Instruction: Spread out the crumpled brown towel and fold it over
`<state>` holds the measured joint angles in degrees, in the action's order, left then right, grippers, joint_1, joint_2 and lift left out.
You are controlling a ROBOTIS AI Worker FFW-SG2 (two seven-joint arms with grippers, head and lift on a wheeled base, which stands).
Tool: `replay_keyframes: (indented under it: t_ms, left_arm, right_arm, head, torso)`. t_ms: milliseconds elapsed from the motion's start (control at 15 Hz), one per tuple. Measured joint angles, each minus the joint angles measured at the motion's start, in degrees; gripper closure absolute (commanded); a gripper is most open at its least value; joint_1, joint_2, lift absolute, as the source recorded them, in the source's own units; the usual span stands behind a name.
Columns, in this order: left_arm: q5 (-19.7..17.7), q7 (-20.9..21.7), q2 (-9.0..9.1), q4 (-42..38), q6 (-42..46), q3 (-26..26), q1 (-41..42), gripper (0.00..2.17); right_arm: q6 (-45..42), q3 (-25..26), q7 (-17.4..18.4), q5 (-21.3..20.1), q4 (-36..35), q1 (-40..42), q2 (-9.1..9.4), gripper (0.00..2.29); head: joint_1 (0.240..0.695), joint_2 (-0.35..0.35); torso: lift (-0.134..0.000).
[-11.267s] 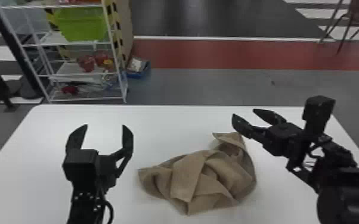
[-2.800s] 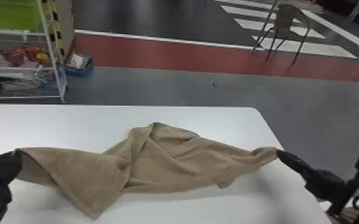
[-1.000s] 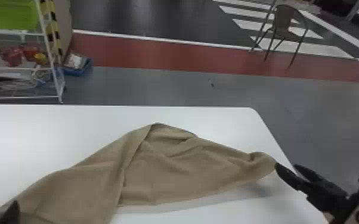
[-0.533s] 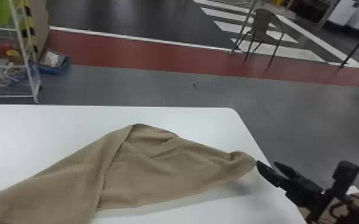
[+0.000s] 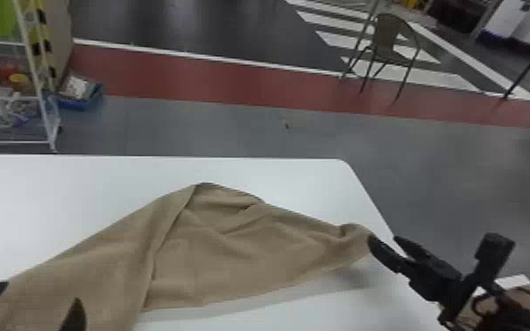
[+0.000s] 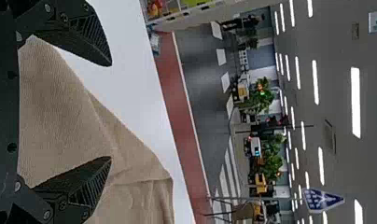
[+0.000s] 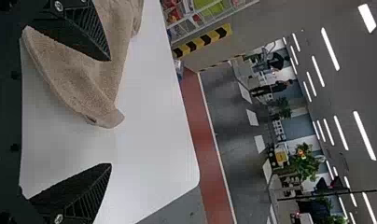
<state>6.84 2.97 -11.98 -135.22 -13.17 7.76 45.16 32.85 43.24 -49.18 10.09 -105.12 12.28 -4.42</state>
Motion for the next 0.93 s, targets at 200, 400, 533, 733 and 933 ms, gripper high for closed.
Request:
replay_keyframes:
  t_ms: [200, 400, 533, 733, 933]
  left_arm:
    - [2.4, -0.1, -0.95, 1.2, -6.5, 4.4, -0.6, 0.2]
    - [2.6, 0.0, -1.27, -0.1, -17.4, 5.8, -1.0, 0.25]
    - [2.6, 0.0, -1.28, -0.3, -19.2, 6.1, -1.1, 0.27]
    - [2.5, 0.1, -1.21, -0.9, -19.6, 6.9, -1.4, 0.27]
    - [1.7, 0.6, -1.15, -1.8, -21.4, 8.9, -1.8, 0.28]
  right_arm:
    - [-0.6, -0.4, 0.1, -0.1, 0.6, -0.3, -0.03, 0.08]
    - [-1.9, -0.1, 0.0, -0.1, 1.9, -0.5, -0.23, 0.08]
    - [-2.3, 0.0, 0.0, -0.1, 2.5, -0.7, -0.4, 0.08]
    - [-2.3, -0.1, 0.0, -0.1, 2.7, -1.0, -0.49, 0.08]
    - [-2.3, 0.0, 0.0, -0.1, 3.1, -1.0, -0.5, 0.08]
  head:
    - [0.695, -0.35]
    - [0.695, -0.35]
    - [0.695, -0.35]
    - [0.695, -0.35]
    - [0.695, -0.35]
  torso:
    - [-0.123]
    - [-0.123]
    - [-0.123]
    - [-0.123]
    - [-0.123]
